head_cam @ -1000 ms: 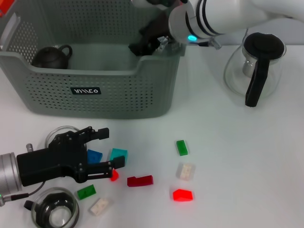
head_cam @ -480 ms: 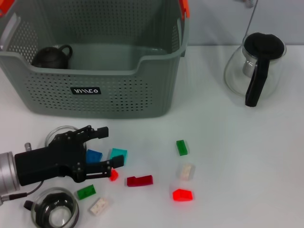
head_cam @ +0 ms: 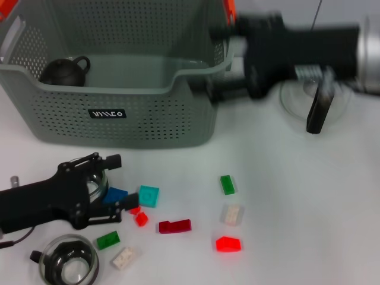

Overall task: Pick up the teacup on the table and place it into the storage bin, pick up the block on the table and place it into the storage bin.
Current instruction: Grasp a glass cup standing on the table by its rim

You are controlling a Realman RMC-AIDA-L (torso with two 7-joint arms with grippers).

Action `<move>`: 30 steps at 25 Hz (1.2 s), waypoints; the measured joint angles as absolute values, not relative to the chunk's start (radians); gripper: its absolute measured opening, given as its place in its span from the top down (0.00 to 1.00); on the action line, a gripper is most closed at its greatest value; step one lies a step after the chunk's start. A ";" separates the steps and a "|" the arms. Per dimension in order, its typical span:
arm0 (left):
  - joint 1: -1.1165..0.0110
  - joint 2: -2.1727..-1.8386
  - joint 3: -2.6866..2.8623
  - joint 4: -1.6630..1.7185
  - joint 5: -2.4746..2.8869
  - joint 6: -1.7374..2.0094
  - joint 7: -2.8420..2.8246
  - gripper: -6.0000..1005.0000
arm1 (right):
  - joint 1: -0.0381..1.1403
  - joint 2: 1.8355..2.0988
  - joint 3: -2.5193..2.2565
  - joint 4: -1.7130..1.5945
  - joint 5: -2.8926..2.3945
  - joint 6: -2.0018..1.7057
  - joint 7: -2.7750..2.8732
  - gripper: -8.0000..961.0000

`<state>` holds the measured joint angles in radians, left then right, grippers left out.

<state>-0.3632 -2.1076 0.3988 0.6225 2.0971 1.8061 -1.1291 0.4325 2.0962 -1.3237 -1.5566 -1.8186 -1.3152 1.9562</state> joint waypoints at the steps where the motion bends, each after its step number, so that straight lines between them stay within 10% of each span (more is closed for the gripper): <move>1: -0.363 -2.108 0.399 0.622 2.097 1.806 -1.129 0.18 | 0.415 2.097 -1.308 -1.538 -1.807 -1.371 1.913 0.02; 30: -0.121 -2.170 0.854 1.565 2.287 2.047 -1.693 0.19 | 0.625 2.102 -1.330 -0.859 -1.735 -1.409 1.661 0.02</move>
